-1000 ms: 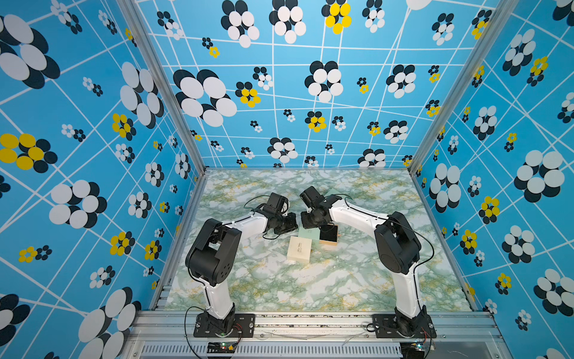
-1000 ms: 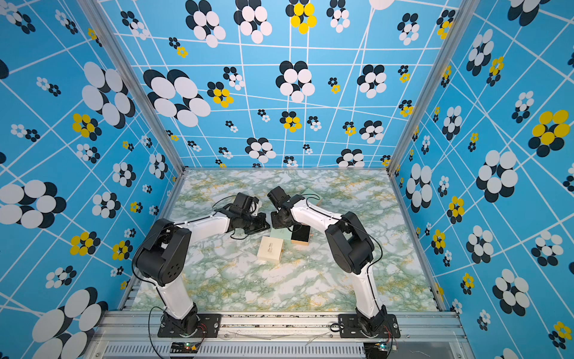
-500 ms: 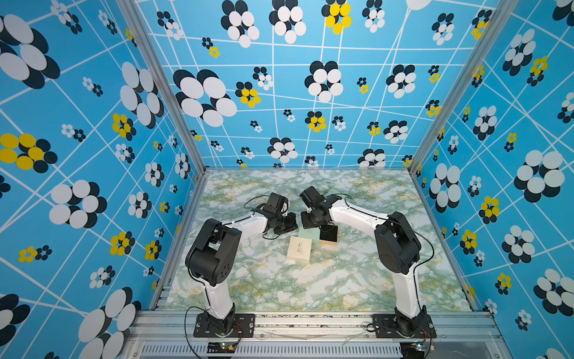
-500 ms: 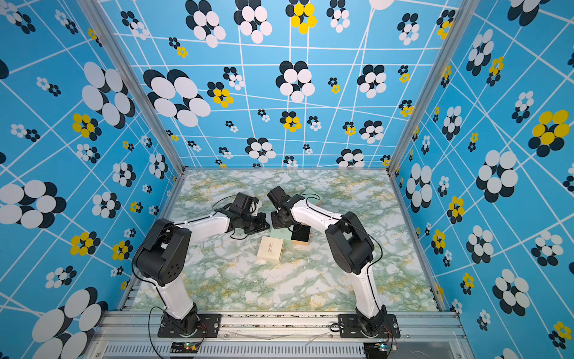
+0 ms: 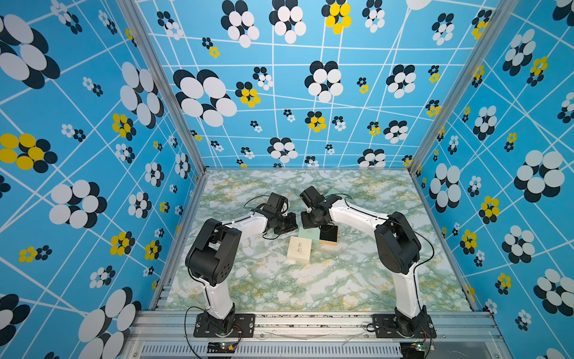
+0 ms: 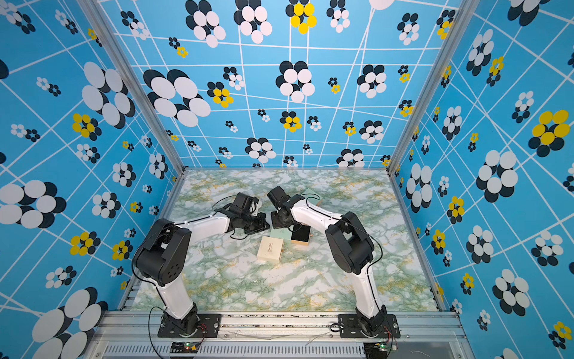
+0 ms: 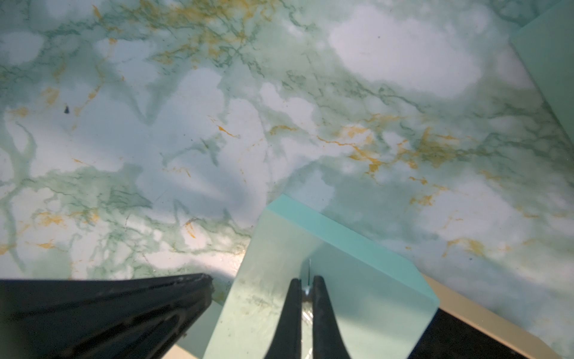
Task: Take out the earrings from the drawer-style jewelry box
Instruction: Pick up the earring from the jewelry box, then place the earring at the center of the board.
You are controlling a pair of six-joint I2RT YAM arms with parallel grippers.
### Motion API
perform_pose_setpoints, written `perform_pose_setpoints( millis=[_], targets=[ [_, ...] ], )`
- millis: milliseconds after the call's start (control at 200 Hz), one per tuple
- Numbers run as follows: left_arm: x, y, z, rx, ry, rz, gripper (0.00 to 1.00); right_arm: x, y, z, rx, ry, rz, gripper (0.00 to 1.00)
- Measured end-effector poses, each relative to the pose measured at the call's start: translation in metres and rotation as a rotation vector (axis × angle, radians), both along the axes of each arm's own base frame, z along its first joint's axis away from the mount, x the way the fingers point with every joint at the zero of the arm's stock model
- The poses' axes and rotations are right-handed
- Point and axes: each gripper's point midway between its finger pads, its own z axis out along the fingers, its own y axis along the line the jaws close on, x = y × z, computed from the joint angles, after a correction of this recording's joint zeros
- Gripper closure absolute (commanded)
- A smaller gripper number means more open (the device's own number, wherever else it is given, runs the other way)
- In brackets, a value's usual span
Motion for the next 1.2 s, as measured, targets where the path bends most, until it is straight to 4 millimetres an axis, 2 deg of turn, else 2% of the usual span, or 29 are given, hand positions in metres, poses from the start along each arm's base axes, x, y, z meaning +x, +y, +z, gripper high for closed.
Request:
perform_pose_setpoints(
  millis=[585,860,1060,1199],
  targets=[
    [-0.004,0.002,-0.004,0.005,0.011,0.0,1.0,0.002,0.0,0.0,0.001,-0.016,0.0,1.0],
    [-0.004,0.002,-0.004,0.005,0.011,0.0,1.0,-0.001,-0.009,0.004,-0.016,-0.033,-0.008,1.0],
    [-0.004,0.002,-0.004,0.005,0.011,0.0,1.0,-0.007,-0.02,0.026,-0.014,-0.076,-0.021,1.0],
    [-0.004,0.002,-0.004,0.005,0.011,0.0,1.0,-0.017,-0.04,0.047,-0.018,-0.12,-0.057,1.0]
  ],
)
